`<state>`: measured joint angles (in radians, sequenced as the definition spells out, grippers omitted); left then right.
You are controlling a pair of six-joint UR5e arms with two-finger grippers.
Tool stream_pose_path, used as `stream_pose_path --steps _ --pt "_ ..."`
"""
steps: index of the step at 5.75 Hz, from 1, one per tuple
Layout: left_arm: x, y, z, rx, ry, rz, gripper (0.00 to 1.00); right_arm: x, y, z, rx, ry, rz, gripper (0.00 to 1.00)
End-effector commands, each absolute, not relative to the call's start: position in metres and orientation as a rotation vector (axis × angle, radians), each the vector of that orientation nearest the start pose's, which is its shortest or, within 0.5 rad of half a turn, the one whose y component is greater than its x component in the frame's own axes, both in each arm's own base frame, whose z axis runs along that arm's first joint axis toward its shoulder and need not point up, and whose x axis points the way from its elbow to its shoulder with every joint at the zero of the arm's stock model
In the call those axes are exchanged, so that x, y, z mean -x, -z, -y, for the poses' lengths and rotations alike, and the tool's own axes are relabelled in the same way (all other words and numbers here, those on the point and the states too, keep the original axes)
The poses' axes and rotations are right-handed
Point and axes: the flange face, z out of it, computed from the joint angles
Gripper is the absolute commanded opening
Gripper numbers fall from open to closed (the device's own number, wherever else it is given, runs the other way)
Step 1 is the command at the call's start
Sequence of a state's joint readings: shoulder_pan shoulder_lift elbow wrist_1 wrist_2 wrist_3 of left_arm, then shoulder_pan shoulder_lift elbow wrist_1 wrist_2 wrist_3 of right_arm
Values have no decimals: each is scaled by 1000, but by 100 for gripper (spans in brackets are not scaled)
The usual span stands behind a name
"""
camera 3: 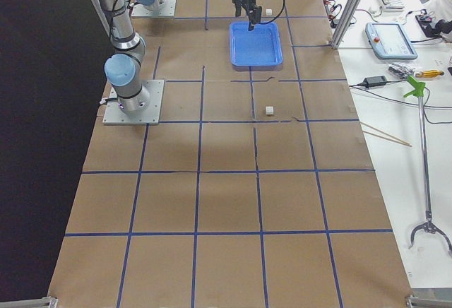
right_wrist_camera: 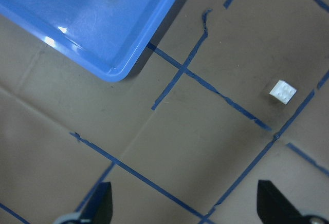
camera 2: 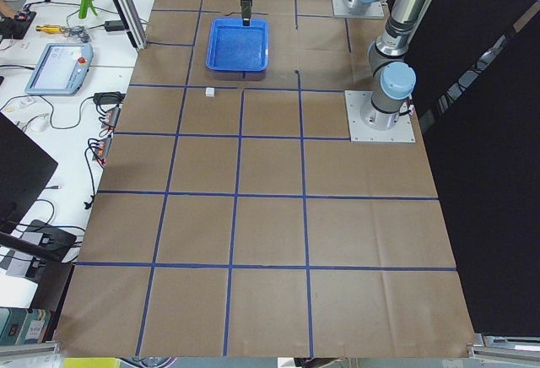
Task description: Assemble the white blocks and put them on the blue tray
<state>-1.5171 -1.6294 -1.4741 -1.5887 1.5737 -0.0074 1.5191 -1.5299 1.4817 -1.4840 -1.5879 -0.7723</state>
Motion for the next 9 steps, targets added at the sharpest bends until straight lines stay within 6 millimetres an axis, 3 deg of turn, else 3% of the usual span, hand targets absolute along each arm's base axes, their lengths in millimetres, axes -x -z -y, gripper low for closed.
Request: stream_pose_path --steps 1,2,3,4,5,6,7,8,9 --pt "101 -428 562 99 -189 -3141 99 -52 -493 527 1698 -58 -2618 100" --pt "104 -394 572 98 -174 -3150 99 -17 -485 535 1897 -62 -2458 100" --pt "104 -365 562 64 -133 -3152 99 23 -474 549 2105 -46 -2280 100" --pt "103 -333 571 62 133 -3146 99 69 -460 561 2177 -13 -2176 100" --pt "101 -312 579 56 300 -3131 99 109 -442 574 2150 140 -2108 100" --pt "98 -268 593 50 197 -3137 99 132 -413 590 2066 237 -2084 100" --pt "98 -220 604 -22 101 -3146 99 139 -377 608 2041 400 -1993 100" --pt "98 -203 619 -54 237 -3131 99 163 -331 618 1979 481 -1932 100" --pt "97 -185 626 -50 249 -3132 99 191 -282 624 1868 543 -1914 100"
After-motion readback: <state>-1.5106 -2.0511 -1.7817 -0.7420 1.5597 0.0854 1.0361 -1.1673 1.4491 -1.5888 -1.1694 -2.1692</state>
